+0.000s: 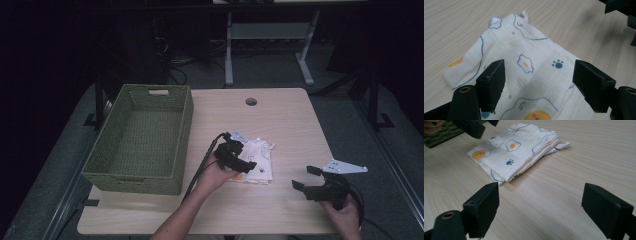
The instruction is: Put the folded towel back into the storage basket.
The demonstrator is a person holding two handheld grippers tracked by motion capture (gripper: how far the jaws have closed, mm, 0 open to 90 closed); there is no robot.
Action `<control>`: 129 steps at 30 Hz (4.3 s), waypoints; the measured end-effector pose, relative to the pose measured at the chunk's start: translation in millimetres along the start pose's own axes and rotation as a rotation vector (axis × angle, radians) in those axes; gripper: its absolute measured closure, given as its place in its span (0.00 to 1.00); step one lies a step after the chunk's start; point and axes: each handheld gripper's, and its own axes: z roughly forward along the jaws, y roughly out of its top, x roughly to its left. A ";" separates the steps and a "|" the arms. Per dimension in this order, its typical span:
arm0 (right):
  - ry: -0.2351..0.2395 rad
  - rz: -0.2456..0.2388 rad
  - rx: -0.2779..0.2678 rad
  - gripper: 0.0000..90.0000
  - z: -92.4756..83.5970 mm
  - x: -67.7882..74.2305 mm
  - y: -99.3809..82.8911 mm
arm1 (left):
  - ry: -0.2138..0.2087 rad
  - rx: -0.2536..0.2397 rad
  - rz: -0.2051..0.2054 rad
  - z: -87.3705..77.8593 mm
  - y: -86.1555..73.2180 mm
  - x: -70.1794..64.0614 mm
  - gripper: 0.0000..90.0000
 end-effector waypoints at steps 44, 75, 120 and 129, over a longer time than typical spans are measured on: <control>0.008 -0.011 -0.011 0.16 -0.6 3.4 1.6 | 0.155 0.153 0.029 45.0 6.0 15.2 0.91; -0.008 0.008 -0.018 0.16 -2.7 1.0 0.2 | -0.095 0.017 -0.146 -14.1 15.2 26.9 0.93; -0.025 0.007 0.011 0.16 0.8 2.2 -2.3 | -0.198 -0.030 -0.145 -96.4 12.1 31.2 0.92; -0.027 0.005 0.017 0.16 1.3 2.6 -2.5 | -0.197 -0.044 -0.151 -113.0 12.9 36.7 0.92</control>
